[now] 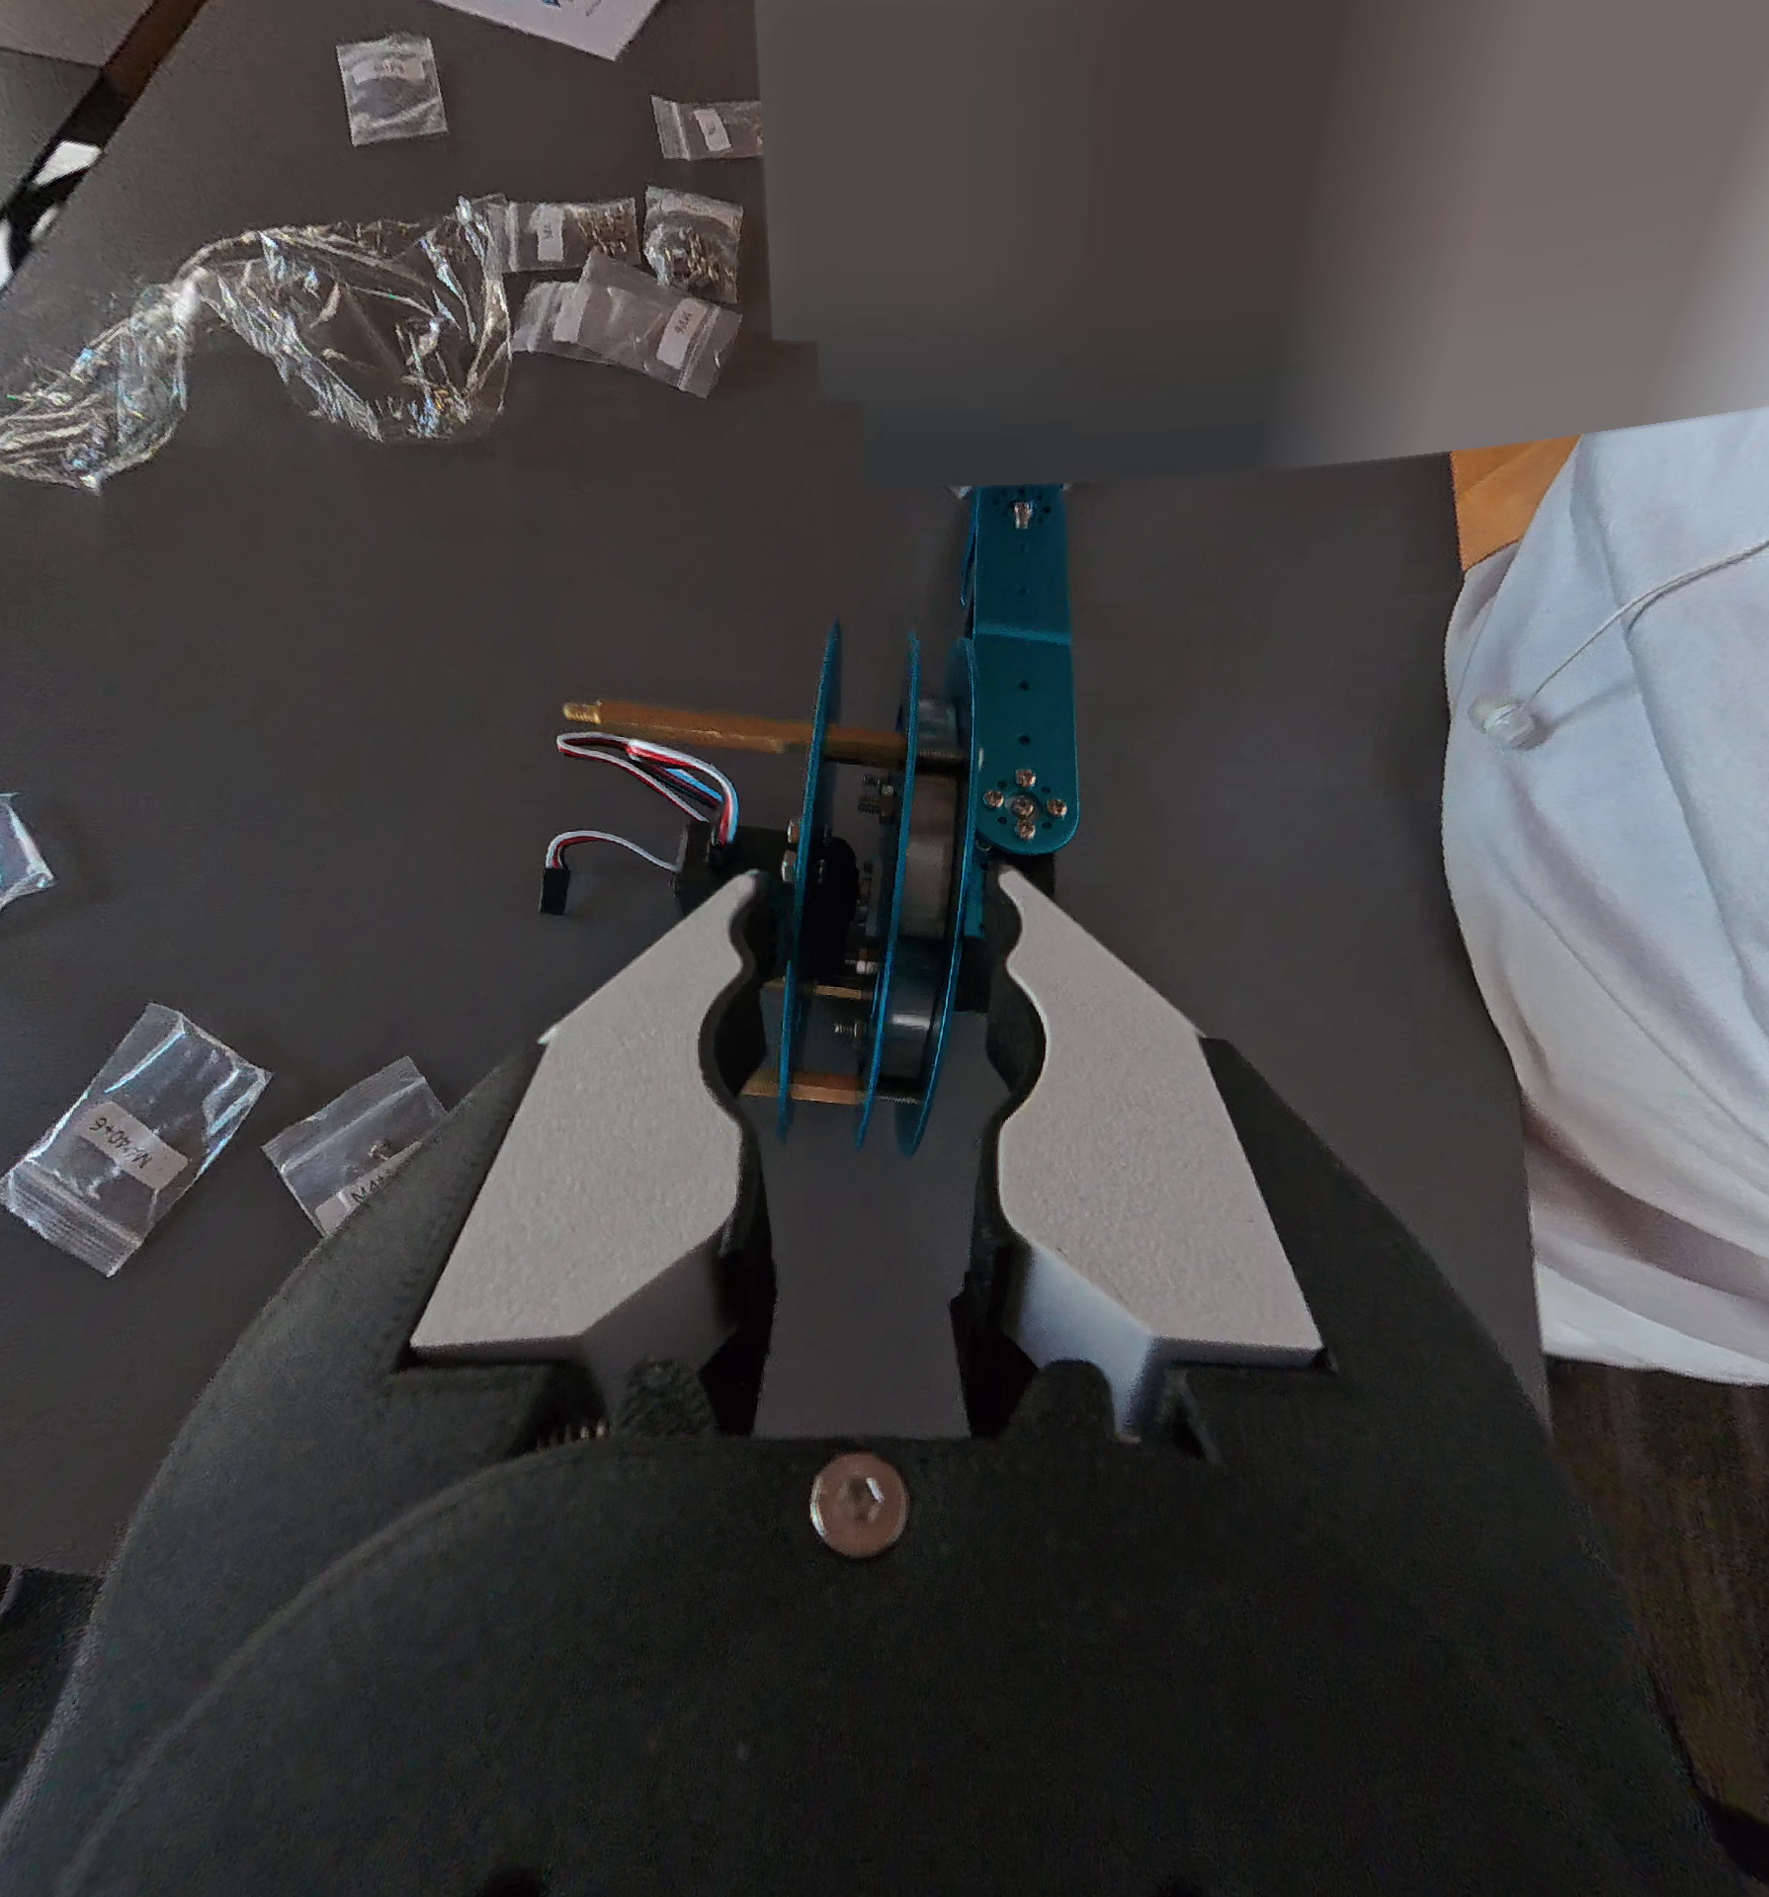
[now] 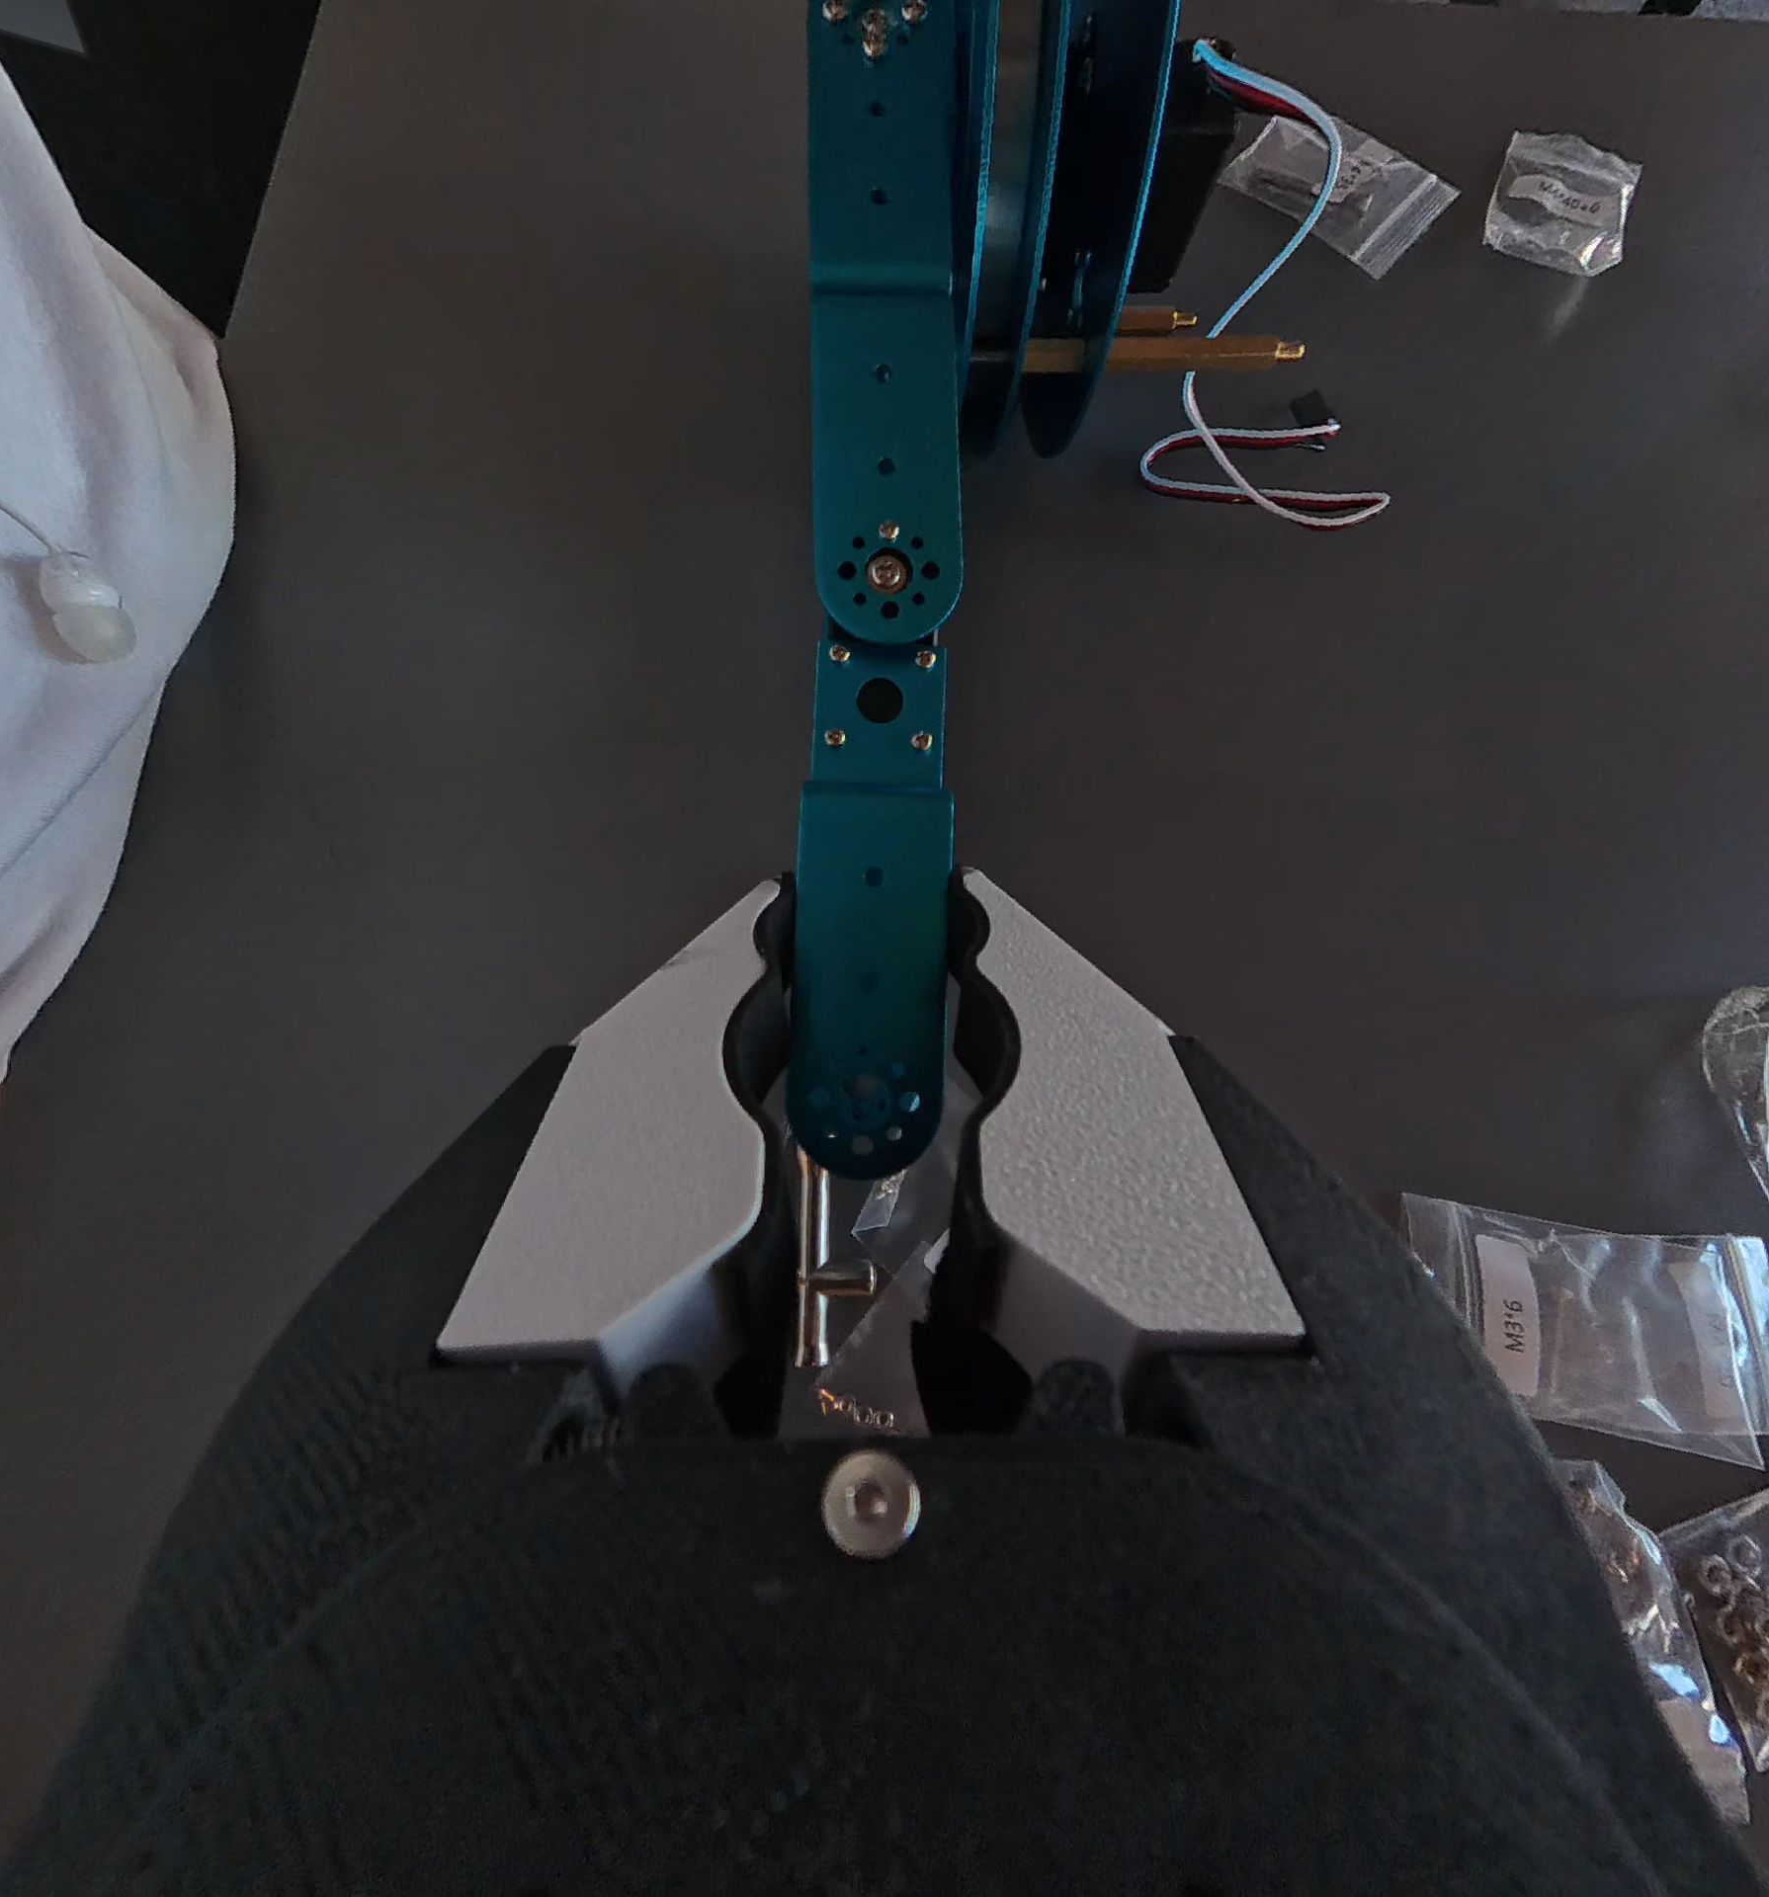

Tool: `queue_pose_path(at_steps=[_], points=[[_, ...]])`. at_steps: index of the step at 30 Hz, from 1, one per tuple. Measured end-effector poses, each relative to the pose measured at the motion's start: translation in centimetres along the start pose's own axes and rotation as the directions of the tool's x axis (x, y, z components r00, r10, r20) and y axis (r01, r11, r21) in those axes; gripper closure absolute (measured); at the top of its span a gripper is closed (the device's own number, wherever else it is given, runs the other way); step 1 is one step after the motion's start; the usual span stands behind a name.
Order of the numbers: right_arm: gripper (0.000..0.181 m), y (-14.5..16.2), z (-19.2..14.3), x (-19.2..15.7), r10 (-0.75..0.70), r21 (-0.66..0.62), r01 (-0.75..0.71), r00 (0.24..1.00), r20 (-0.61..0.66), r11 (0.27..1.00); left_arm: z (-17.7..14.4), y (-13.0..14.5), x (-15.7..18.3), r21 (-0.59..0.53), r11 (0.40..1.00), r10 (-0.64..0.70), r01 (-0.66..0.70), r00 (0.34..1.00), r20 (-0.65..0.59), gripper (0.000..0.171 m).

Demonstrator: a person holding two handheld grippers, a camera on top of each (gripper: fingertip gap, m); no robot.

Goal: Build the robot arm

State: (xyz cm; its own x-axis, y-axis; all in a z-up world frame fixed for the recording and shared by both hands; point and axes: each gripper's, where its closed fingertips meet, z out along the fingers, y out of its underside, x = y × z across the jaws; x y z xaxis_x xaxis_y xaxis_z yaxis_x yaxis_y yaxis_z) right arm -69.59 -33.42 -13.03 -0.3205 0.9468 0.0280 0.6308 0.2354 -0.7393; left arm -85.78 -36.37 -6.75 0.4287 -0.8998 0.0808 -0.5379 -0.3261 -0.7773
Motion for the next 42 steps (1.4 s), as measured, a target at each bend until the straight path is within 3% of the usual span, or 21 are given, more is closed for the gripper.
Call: queue_pose_path(at_steps=[4, 6, 10, 15, 20, 28, 34, 42], points=[[0.153, 0.0, 0.0, 0.0, -0.013, -0.003, 0.013, 1.000, 0.014, 1.000, -2.7, -4.1, -0.4, 0.152, 0.984, -0.103, 0.096, 0.994, 0.040, 0.120], [0.153, 0.0, 0.0, 0.0, -0.018, -0.005, 0.018, 1.000, 0.022, 1.000, -2.8, -6.3, 0.6, 0.155, 0.985, -0.092, 0.080, 0.993, 0.073, 0.114], [0.153, -0.2, -0.1, 0.1, -0.021, 0.010, 0.021, 1.000, 0.023, 1.000, 2.4, -8.4, 3.5, 0.061, 0.997, -0.047, 0.043, 0.996, 0.076, 0.107], [0.153, 0.0, 0.1, -0.2, -0.030, 0.014, 0.030, 0.999, 0.017, 0.999, 8.7, -6.9, 3.7, -0.158, 0.984, 0.104, -0.080, 0.984, 0.148, 0.120], [0.154, -0.2, 0.1, -0.2, -0.027, 0.044, 0.026, 0.999, 0.022, 0.999, 12.1, -5.7, 4.9, -0.269, 0.960, 0.106, -0.082, 0.991, 0.078, 0.123], [0.154, -0.2, 0.1, -0.1, -0.029, 0.062, 0.027, 0.999, 0.030, 0.998, 12.6, -5.0, 4.1, -0.352, 0.932, 0.129, -0.086, 0.986, 0.101, 0.136], [0.154, -0.2, 0.1, -0.1, -0.027, 0.065, 0.025, 0.999, 0.029, 0.998, 12.6, -4.6, 4.5, -0.412, 0.910, 0.057, -0.050, 0.998, 0.007, 0.138], [0.154, -0.2, 0.1, -0.1, -0.036, 0.056, 0.035, 0.999, 0.019, 0.998, 12.9, -3.3, 4.1, -0.533, 0.838, 0.145, -0.115, 0.989, 0.014, 0.144]])
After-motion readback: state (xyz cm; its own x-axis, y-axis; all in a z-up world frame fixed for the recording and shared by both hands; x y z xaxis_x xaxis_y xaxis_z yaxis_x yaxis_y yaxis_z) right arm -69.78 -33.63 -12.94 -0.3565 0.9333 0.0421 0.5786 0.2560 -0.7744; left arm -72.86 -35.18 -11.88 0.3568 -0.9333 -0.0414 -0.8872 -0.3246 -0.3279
